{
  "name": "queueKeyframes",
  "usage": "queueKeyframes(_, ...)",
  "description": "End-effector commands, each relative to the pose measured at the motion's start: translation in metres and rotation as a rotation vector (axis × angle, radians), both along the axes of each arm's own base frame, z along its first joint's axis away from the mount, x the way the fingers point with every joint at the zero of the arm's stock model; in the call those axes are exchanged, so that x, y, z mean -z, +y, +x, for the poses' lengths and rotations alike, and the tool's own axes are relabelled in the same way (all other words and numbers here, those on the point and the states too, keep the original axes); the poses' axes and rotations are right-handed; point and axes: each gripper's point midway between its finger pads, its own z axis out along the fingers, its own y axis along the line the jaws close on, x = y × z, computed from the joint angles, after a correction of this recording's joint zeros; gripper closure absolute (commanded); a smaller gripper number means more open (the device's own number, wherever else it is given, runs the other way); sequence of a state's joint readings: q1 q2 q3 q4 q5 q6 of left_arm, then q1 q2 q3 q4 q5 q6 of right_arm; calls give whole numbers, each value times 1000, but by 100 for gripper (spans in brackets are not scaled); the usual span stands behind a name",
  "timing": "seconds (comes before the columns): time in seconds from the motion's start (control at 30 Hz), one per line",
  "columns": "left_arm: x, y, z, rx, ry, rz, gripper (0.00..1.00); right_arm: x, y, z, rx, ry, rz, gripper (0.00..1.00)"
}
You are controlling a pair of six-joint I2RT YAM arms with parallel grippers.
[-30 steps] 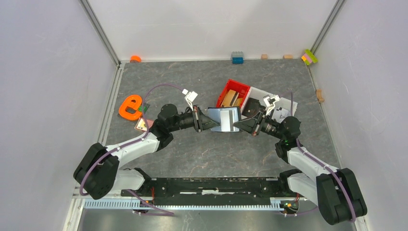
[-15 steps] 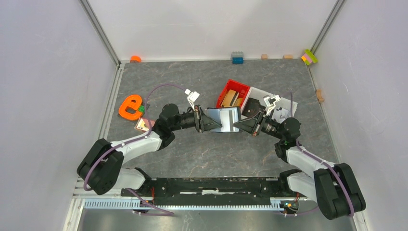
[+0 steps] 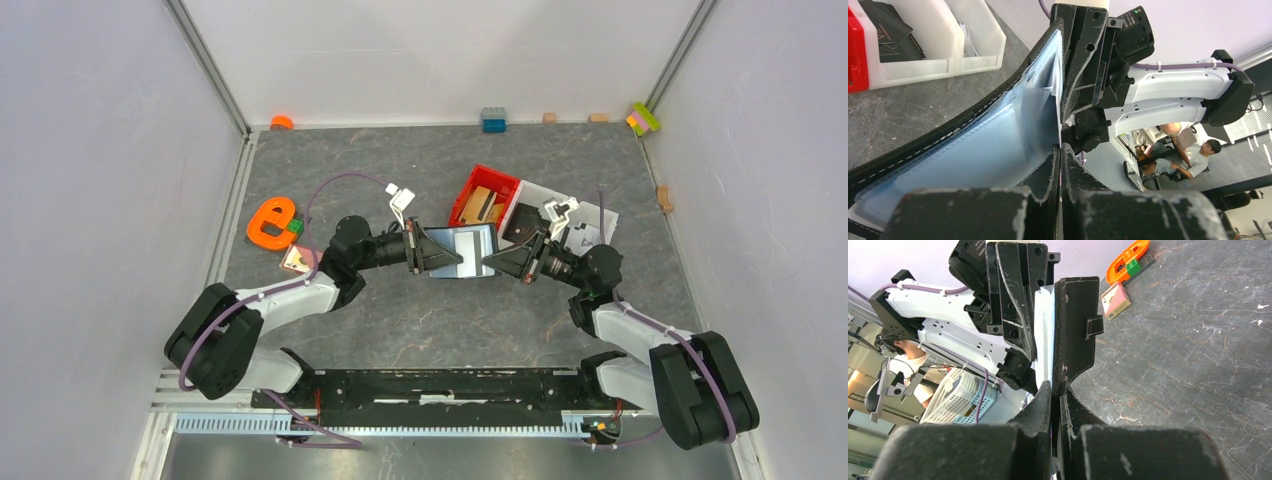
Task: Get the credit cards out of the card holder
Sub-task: Remove the credit card from the card holder, then place the card holder at the center of the board.
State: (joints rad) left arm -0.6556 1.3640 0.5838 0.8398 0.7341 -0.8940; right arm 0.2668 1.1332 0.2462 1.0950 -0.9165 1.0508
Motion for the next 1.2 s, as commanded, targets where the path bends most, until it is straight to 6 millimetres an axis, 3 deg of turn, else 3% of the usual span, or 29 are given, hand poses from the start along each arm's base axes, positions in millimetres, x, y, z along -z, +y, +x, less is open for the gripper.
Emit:
queueKeyframes(0.0, -19, 4, 0, -19, -64, -37, 98, -15, 1, -2, -4, -82, 15, 93)
queueKeyframes(0.2, -16, 12, 7, -93, -84, -1, 98, -12, -9, 5, 53, -77, 9, 86)
queueKeyframes(0.6, -12, 21, 17, -159, -67, 18, 98, -10, -16, 10, 88, -64, 7, 92)
queueKeyframes(0.97, -4, 65, 45, -464, -118, 149, 98, 34, -32, 41, 235, 53, -170, 93)
queueKeyframes(1.17, -12, 85, 47, -572, -166, 143, 98, 57, -10, 35, 126, 147, -185, 95)
